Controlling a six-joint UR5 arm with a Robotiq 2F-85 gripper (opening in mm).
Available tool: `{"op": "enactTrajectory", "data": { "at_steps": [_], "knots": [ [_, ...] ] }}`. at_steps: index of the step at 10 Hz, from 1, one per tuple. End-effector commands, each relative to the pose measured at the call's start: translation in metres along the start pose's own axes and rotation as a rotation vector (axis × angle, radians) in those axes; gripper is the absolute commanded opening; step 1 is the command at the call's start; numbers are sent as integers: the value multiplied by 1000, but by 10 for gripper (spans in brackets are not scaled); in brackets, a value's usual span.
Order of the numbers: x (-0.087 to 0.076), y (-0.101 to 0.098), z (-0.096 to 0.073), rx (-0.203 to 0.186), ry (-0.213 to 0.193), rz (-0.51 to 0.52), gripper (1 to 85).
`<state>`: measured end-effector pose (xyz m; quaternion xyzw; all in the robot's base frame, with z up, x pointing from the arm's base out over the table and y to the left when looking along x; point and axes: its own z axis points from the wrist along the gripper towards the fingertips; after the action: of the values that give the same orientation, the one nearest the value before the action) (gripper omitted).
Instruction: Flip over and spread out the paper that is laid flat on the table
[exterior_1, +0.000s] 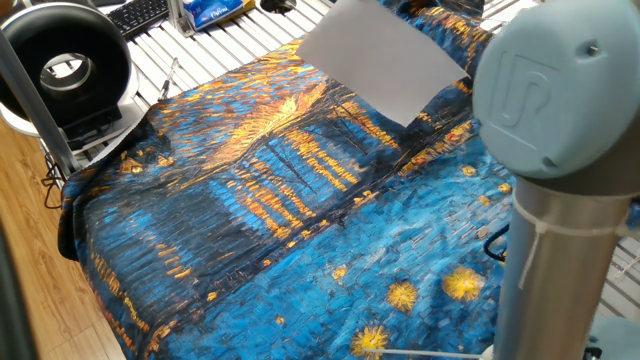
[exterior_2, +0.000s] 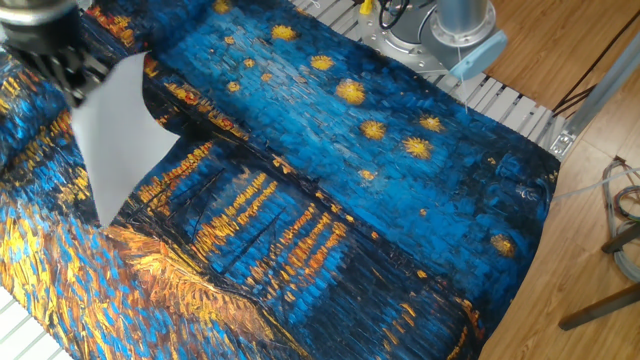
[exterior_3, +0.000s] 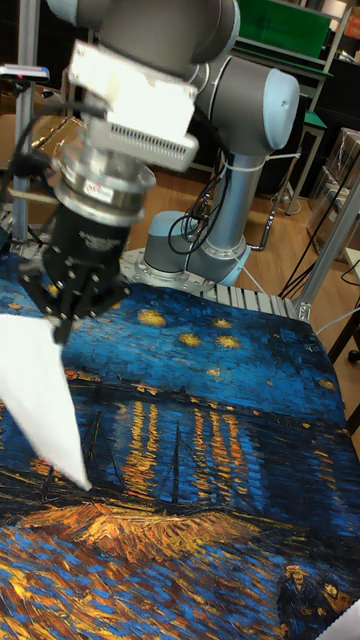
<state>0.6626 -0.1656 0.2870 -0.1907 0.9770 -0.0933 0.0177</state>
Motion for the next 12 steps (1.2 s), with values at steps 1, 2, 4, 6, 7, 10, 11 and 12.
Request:
{"op": "enactTrajectory", "data": {
  "at_steps": [1,2,4,6,7,10,11,12],
  "knots": [
    [2,-30,-24,55,14,-85,10],
    [1,-33,-23,47,7,-98,10],
    [0,-41,-27,82,15,-132,10],
    [-1,-54,-31,141,13,-192,10],
    [-1,-55,-31,150,15,-183,10],
    [-18,-24,-20,60,-55,-27,10],
    [-24,1,-11,-11,-78,48,10],
    [-31,25,-3,-69,-97,108,10]
  ]
}}
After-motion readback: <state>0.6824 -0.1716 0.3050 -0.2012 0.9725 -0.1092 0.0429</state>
